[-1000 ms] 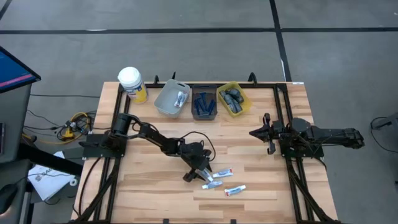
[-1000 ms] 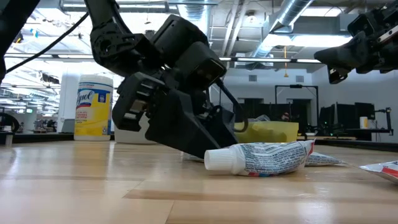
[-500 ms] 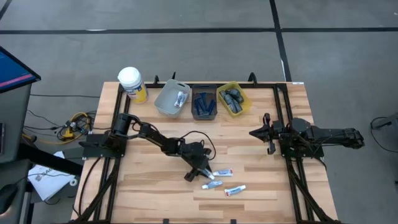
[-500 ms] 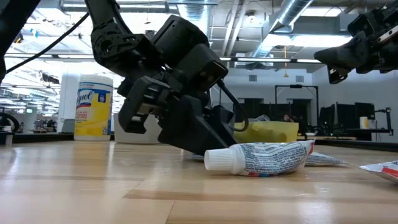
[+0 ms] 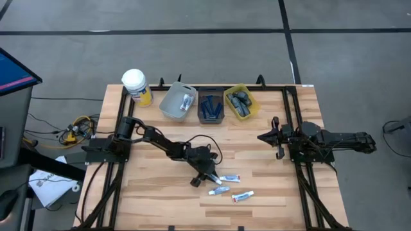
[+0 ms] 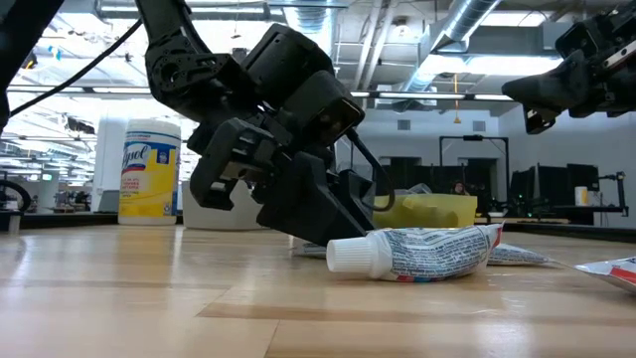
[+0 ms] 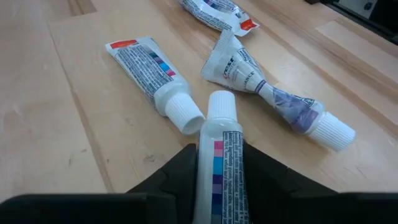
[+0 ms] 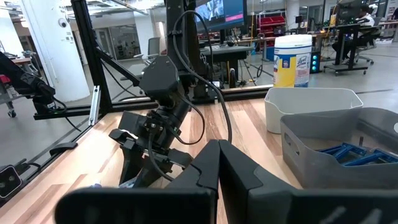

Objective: Pick & Place Travel size toiletries
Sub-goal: Put the toothpaste into the gray bin

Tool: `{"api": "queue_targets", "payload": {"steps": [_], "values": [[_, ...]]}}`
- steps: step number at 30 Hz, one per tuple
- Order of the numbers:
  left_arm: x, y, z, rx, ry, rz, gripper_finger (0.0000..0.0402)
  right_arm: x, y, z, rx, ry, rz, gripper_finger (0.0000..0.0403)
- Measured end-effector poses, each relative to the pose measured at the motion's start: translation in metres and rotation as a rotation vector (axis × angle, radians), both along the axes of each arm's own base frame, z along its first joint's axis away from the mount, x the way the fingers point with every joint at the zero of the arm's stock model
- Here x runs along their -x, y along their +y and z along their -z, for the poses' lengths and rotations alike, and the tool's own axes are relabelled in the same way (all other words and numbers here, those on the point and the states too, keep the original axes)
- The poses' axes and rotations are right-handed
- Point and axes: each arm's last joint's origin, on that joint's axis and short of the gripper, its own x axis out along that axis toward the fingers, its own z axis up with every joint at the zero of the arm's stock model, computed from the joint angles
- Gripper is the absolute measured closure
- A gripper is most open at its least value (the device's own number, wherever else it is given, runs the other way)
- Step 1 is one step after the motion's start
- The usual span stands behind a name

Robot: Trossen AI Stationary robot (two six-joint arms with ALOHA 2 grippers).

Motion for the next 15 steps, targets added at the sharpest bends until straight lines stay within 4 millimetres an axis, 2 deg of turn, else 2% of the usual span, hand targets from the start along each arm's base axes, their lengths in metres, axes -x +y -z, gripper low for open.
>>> {"api": "queue_targets", "payload": {"steps": [15], "values": [[0.005,0.002,-0.03,-0.025,-0.011,-0.045,0.0294,0.0,0.0,0.0,0.0,0.0,0.0,0.0403]]}}
